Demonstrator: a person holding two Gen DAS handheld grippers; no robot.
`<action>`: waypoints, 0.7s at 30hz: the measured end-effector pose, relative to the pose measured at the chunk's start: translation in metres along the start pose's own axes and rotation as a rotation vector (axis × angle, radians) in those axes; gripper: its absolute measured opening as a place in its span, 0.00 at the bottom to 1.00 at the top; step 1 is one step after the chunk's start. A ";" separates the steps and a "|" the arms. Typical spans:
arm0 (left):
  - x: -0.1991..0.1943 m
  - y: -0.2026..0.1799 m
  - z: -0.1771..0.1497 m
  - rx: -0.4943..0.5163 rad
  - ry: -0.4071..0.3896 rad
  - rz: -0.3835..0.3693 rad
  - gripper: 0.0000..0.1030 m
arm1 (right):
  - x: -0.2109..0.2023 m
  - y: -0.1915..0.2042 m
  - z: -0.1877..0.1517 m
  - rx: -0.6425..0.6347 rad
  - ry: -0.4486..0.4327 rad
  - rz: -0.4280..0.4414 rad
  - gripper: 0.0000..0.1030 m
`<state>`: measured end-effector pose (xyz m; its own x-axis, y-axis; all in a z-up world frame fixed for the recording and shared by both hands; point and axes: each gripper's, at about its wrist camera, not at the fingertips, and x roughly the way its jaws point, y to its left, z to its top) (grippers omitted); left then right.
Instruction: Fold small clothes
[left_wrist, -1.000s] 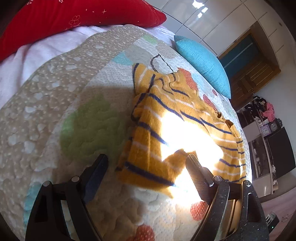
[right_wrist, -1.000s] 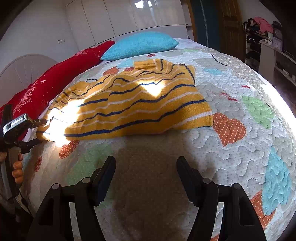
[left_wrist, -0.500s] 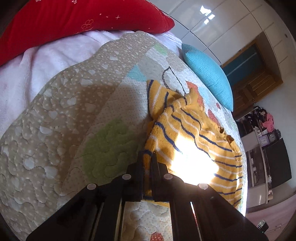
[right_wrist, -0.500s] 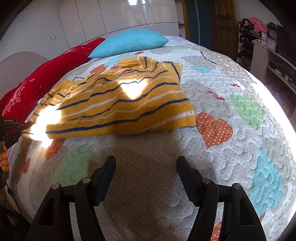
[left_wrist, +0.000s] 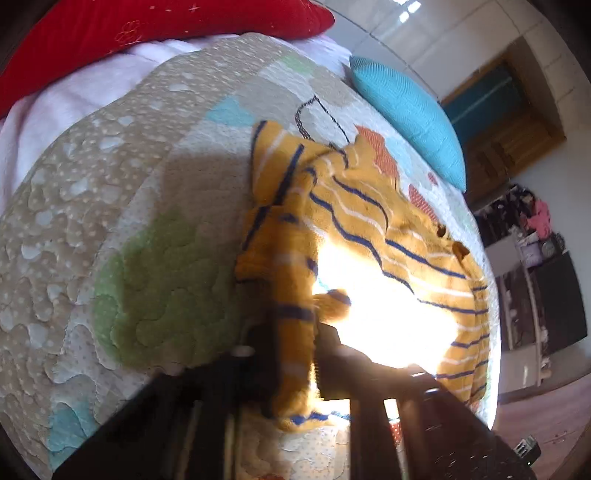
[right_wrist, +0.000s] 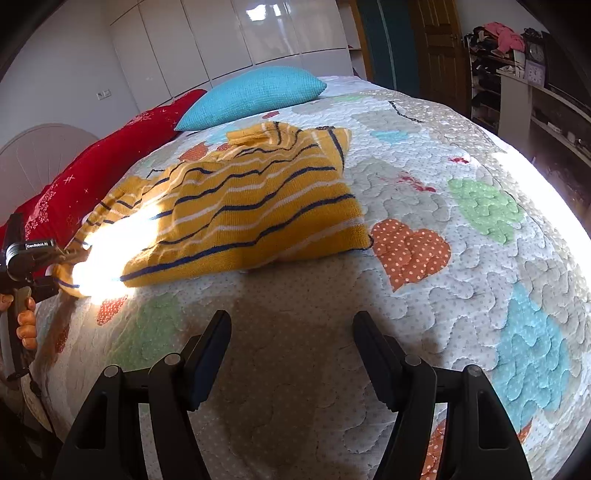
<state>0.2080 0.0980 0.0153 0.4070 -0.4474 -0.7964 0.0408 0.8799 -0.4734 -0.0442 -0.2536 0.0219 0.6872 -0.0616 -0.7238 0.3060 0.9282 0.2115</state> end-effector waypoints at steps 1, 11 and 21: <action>-0.002 -0.012 0.002 0.030 -0.017 0.026 0.07 | -0.001 -0.002 0.000 0.008 -0.003 0.009 0.71; 0.001 -0.213 -0.012 0.359 -0.043 -0.133 0.07 | -0.035 -0.057 -0.002 0.157 -0.079 0.042 0.71; 0.092 -0.289 -0.116 0.604 0.178 -0.128 0.09 | -0.063 -0.126 -0.018 0.278 -0.098 -0.040 0.71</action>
<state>0.1279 -0.2165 0.0352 0.2095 -0.5289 -0.8224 0.6069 0.7298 -0.3147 -0.1386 -0.3603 0.0290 0.7272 -0.1432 -0.6713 0.4933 0.7891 0.3661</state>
